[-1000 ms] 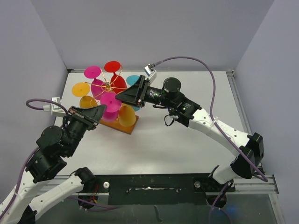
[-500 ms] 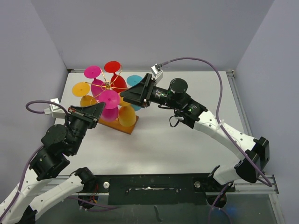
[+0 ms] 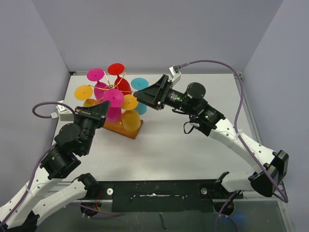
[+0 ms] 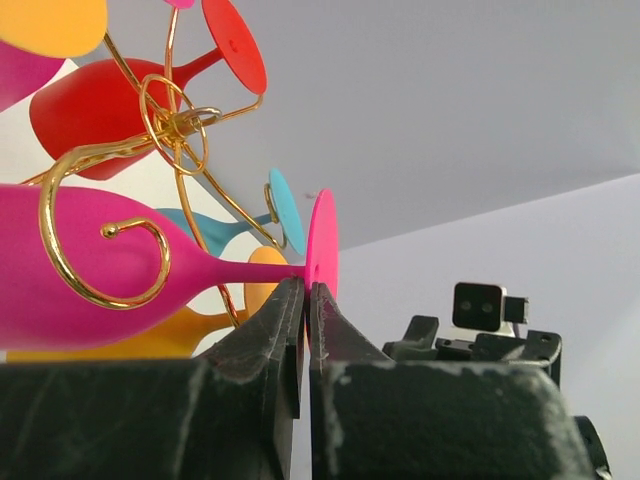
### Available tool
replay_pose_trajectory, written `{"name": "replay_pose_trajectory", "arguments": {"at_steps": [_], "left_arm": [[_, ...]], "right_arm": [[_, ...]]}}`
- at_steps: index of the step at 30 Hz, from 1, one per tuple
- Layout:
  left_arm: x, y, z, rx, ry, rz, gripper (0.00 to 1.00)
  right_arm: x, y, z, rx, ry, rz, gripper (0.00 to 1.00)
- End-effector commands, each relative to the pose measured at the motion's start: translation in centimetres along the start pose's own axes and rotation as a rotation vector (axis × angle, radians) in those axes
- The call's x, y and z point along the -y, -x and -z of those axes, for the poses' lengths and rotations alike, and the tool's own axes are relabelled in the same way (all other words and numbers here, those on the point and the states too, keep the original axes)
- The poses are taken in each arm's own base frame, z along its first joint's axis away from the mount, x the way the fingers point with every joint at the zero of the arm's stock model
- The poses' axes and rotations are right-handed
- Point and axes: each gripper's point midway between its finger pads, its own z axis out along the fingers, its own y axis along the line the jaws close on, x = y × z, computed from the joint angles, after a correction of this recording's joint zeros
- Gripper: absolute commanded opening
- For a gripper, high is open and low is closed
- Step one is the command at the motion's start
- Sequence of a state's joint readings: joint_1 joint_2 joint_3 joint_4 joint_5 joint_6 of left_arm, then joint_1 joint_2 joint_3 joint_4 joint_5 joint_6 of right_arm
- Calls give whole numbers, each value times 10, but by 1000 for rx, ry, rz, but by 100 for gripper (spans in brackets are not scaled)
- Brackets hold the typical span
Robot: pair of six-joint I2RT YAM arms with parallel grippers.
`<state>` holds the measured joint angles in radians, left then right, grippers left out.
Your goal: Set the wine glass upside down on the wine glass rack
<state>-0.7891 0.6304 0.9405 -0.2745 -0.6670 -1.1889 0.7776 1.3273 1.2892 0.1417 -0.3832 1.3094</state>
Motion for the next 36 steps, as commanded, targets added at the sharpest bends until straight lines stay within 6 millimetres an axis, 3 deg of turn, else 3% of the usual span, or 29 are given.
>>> {"name": "replay_pose_trajectory", "arguments": {"at_steps": [1,11,36], "left_arm": [[15,16,-8,92,-32,73,0],[0,23,-11,155,15,141,0],[-25,45,-1,275,71,287,0]], "right_arm": [[-18,16,15,71,33,56,59],[-19,27,29,142,3,101,59],[-19,33,44,202,-9,126,59]]}}
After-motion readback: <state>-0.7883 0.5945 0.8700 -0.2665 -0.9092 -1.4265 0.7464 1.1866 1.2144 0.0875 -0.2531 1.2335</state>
